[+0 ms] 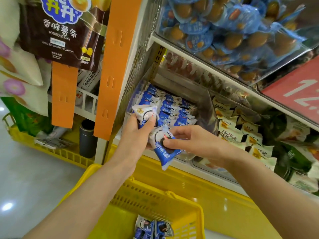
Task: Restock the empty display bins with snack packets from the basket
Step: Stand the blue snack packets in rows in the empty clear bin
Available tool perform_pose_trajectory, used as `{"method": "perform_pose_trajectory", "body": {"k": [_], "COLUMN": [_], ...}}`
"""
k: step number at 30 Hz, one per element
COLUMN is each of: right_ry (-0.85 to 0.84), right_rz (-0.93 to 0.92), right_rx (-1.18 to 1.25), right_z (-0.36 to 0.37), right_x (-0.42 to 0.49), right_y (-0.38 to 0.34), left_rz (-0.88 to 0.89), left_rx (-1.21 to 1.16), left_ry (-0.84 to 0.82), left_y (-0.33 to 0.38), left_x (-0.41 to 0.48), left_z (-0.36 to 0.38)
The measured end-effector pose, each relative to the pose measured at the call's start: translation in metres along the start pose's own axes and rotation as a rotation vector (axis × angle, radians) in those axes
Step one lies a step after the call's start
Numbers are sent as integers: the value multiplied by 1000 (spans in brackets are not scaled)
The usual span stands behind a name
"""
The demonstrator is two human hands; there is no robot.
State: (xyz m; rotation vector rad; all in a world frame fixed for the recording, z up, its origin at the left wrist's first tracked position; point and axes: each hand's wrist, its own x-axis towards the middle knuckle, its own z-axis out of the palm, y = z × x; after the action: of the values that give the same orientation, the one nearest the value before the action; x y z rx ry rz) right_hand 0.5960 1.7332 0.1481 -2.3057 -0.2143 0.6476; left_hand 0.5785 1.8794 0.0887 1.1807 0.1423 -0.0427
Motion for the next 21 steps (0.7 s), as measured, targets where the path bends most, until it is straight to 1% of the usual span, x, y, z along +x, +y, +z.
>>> {"method": "perform_pose_trajectory", "body": {"k": [3, 4, 6, 8, 9, 11, 12, 13, 14, 16, 17, 18, 21], "right_ry": [109, 160, 233, 250, 243, 203, 185, 175, 174, 190, 195, 184, 77], "right_rz": [11, 16, 18, -1, -12, -38, -50, -55, -58, -51, -53, -61, -77], "right_rx": [138, 227, 454, 639, 713, 829, 846, 806, 680, 243, 79, -4, -53], "right_z": [-3, -3, -2, 1, 3, 6, 6, 5, 3, -1, -2, -3, -6], "right_x": [-4, -5, -5, -5, -6, -7, -8, -10, -12, -16, -17, -18, -22], "right_y": [4, 6, 7, 6, 5, 5, 6, 5, 4, 3, 3, 3, -1], "left_rz": [-66, -95, -129, -123, -110, -61, -29, 4, 44, 144, 188, 218, 238], "left_rx": [-53, -83, -115, -91, -73, -53, -53, -45, -18, 85, 136, 175, 194], "left_ry": [-5, -20, -104, -189, -195, -160, -132, -105, -83, -57, -54, -56, -65], "left_y": [3, 4, 4, 3, 2, 3, 4, 5, 5, 5, 5, 6, 6], "left_x": [0, -1, -4, -8, -9, -8, -6, -4, -2, 0, -1, -1, -2], "left_z": [-4, -5, -5, -2, -1, -2, -4, -6, -8, -11, -12, -12, -10]}}
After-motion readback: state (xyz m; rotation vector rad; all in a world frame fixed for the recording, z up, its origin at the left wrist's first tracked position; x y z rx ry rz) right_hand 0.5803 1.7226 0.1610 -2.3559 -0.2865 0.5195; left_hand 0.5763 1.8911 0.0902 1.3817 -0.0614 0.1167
